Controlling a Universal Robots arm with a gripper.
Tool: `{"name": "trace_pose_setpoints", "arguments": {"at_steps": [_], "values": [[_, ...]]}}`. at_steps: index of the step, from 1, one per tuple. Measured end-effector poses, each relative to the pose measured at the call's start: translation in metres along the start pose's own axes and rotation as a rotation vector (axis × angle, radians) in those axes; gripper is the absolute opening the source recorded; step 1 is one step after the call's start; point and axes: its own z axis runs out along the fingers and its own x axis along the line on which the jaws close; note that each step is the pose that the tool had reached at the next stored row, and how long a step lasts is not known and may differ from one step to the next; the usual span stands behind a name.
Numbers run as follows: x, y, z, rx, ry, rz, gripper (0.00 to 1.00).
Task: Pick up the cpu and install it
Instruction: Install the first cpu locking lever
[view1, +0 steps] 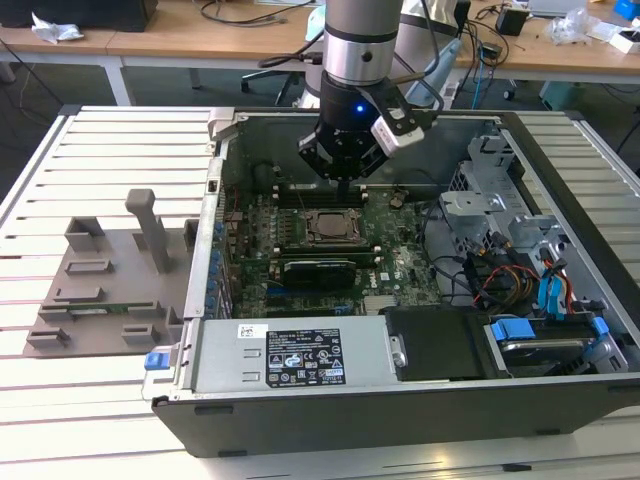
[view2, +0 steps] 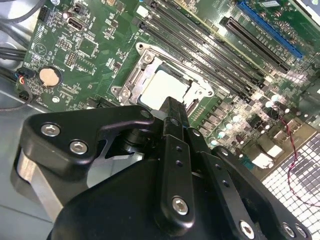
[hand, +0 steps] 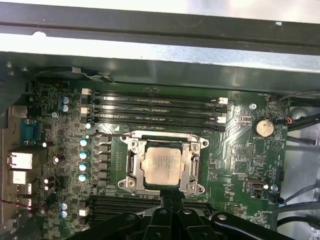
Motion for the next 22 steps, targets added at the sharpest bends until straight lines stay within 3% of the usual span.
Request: {"name": "trace_pose_setpoints", "arguments": {"at_steps": [22], "values": [[0.0,0.0,0.0,0.0003,-0.0076,-0.129,0.11]]}}
